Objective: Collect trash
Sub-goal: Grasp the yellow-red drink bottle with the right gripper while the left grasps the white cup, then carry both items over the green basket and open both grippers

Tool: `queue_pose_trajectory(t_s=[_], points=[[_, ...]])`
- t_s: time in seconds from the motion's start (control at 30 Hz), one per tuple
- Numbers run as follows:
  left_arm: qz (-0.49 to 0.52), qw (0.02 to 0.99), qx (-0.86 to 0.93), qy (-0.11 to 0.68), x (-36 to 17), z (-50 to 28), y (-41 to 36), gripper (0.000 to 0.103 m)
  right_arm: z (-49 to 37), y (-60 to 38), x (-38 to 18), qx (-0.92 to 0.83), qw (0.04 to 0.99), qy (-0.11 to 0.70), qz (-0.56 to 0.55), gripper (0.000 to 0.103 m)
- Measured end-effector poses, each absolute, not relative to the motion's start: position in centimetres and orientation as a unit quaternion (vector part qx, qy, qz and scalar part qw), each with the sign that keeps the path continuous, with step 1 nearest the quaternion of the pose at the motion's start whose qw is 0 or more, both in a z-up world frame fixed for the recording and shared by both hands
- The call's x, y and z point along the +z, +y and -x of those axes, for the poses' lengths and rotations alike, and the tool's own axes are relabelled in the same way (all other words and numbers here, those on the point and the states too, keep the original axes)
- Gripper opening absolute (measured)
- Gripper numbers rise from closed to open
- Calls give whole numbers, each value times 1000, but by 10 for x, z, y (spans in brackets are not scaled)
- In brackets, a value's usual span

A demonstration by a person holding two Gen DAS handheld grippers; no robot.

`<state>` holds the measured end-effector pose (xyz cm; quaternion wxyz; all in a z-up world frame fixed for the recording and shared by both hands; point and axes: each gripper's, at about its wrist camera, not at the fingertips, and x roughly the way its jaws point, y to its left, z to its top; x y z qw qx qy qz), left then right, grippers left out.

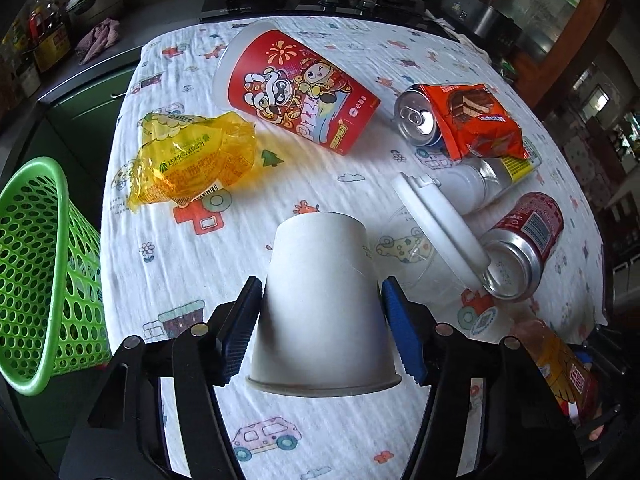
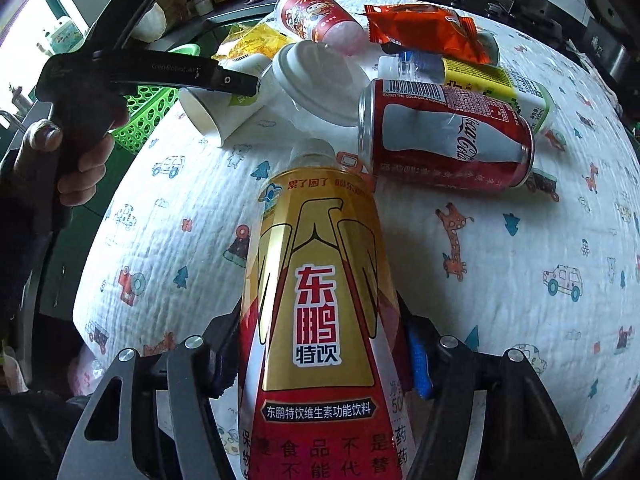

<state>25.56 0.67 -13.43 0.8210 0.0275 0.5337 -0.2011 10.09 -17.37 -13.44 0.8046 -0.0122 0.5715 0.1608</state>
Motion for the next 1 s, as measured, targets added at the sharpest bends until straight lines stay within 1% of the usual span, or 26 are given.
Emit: queue_pose_trajectory(t_s=[0.13, 0.3, 0.47, 0.57, 0.73, 0.83, 1.0], points=[[-23, 825, -205, 526, -129, -251, 14, 60, -100, -172, -127, 167, 808, 566, -1, 63], [-2, 842, -201, 501, -106, -244, 38, 60, -103, -166, -113, 183, 810, 557, -14, 62], [21, 869, -164, 466, -76, -244, 88, 60, -112, -151, -95, 208, 815, 541, -14, 62], [33, 883, -119, 452, -66, -253, 126, 60, -121, -137, -81, 226, 819, 527, -10, 63], [44, 887, -43, 459, -77, -278, 191, 60, -148, -101, -64, 256, 823, 507, -2, 62], [38, 883, -6, 468, -91, -291, 221, 60, -163, -74, -58, 273, 823, 497, 5, 62], [55, 868, 28, 492, -118, -307, 266, 62, -200, -31, -53, 293, 822, 488, 8, 62]])
